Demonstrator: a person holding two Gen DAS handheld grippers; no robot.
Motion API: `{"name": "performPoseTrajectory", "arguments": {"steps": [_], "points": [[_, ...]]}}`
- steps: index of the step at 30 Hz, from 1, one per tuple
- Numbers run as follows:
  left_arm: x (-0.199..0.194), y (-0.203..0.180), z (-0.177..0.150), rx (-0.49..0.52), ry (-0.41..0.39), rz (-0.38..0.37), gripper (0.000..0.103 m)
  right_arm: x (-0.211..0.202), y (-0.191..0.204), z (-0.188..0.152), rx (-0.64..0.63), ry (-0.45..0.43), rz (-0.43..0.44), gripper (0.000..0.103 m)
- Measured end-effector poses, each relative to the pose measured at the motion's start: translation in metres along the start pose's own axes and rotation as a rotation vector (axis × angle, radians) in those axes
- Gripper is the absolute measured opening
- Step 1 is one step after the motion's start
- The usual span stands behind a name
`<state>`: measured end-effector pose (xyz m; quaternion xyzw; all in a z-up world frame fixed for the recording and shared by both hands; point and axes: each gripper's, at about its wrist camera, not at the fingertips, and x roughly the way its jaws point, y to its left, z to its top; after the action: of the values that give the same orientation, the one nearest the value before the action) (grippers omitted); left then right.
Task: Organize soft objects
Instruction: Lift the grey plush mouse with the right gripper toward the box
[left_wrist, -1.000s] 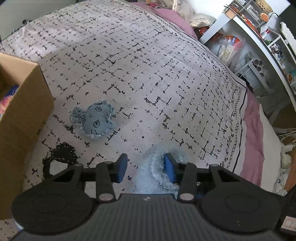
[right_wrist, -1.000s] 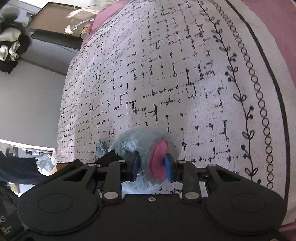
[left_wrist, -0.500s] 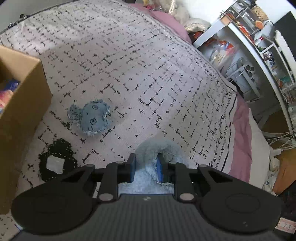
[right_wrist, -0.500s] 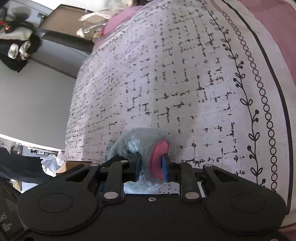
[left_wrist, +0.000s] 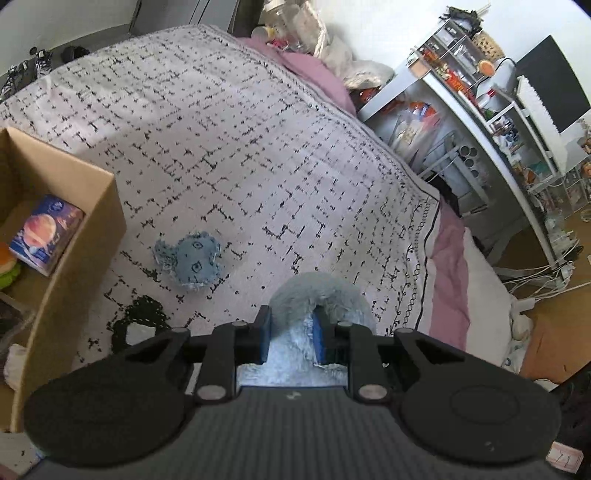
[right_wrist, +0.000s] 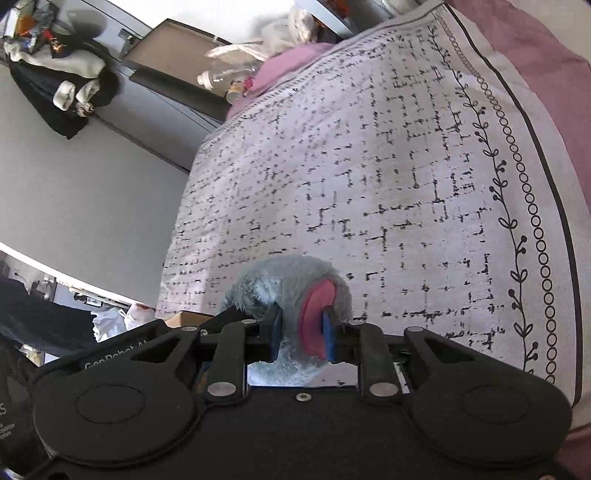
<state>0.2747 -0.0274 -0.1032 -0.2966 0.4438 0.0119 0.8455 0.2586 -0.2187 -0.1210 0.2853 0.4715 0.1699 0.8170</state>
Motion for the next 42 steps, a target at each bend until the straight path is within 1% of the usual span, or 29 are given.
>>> {"name": "performPoseTrajectory", "arguments": {"steps": [11,20,29,42], "points": [[-0.044,0.018,0.012,-0.006,-0.037,-0.039,0.022,-0.013,0.046,-0.014,-0.061,-0.039,0.009,0.022],[-0.076,0.049,0.022,-0.039,-0.072,-0.063,0.022,-0.011,0.091,-0.030,-0.121,-0.041,-0.001,0.022],[-0.100,0.085,0.032,-0.071,-0.107,-0.075,0.022,0.000,0.132,-0.046,-0.165,-0.047,-0.022,0.022],[-0.117,0.140,0.044,-0.139,-0.132,-0.074,0.021,0.032,0.180,-0.068,-0.241,0.000,-0.046,0.022]]}}
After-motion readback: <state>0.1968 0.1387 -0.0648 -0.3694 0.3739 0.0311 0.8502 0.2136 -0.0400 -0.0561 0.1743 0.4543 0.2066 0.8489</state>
